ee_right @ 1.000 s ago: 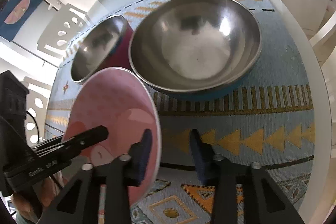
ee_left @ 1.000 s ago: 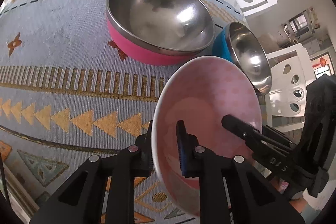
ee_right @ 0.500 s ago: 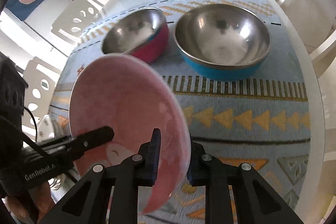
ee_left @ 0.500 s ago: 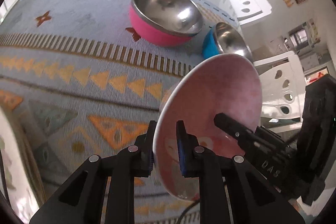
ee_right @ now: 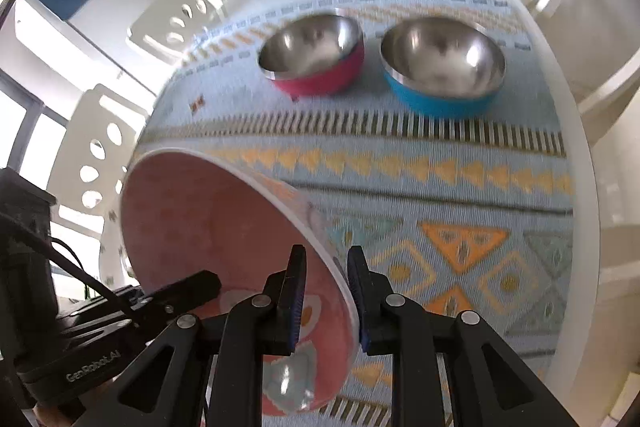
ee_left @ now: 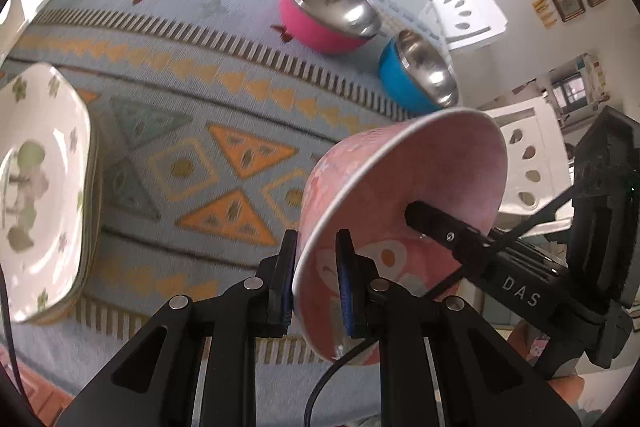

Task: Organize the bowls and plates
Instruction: 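Lift and carry the pink bowl with the left gripper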

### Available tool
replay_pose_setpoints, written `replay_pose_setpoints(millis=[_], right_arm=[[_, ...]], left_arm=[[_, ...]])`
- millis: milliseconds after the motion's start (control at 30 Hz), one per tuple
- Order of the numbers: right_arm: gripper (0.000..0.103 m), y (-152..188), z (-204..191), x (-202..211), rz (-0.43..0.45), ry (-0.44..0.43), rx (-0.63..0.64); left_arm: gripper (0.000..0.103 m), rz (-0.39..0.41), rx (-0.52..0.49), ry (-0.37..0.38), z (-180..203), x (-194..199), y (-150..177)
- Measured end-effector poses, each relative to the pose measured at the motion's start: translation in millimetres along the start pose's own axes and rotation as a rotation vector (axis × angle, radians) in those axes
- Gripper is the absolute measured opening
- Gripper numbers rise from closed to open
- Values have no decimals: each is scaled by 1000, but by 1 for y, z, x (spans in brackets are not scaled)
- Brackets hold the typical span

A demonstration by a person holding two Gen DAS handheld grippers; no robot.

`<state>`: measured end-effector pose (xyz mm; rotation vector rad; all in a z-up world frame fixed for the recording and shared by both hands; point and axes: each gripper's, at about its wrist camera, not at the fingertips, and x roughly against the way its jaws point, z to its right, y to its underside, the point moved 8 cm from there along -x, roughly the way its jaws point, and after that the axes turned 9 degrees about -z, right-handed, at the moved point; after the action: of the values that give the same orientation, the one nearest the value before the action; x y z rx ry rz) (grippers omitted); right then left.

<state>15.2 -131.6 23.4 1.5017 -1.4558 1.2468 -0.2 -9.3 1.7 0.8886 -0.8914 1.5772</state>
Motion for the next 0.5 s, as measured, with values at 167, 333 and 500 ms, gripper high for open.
replay_pose_setpoints(millis=[167, 333, 500], right_arm=[[22, 25, 7, -29, -129, -1, -56], [24, 32, 12, -49, -169, 34, -61], [24, 30, 16, -49, -151, -20, -92]], left_arm=[[16, -113, -20, -32, -10, -25, 14], [16, -140, 2, -16, -21, -42, 19], [29, -149, -21, -6, -19, -42, 13]])
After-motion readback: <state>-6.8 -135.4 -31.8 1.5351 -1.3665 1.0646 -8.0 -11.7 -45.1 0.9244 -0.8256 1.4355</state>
